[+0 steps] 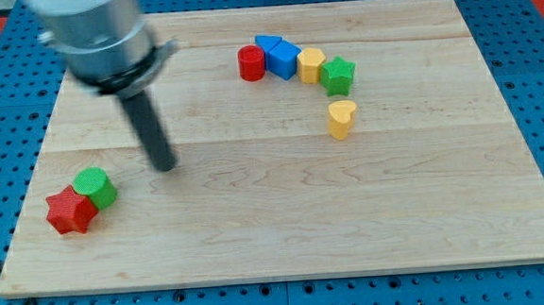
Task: Move both the green blocks diagonal to each other
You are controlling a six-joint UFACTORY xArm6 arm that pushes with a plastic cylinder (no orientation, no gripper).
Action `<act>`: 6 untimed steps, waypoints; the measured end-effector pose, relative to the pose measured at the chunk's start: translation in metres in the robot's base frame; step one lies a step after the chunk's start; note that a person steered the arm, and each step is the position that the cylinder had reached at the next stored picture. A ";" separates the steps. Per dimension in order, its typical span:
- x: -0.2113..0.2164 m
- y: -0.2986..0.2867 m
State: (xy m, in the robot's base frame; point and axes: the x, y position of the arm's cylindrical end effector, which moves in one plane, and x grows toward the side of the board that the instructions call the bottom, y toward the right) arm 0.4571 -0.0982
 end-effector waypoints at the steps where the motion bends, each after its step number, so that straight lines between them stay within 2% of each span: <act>1: -0.035 0.101; 3: -0.079 0.239; 5: -0.116 0.133; 6: -0.115 0.153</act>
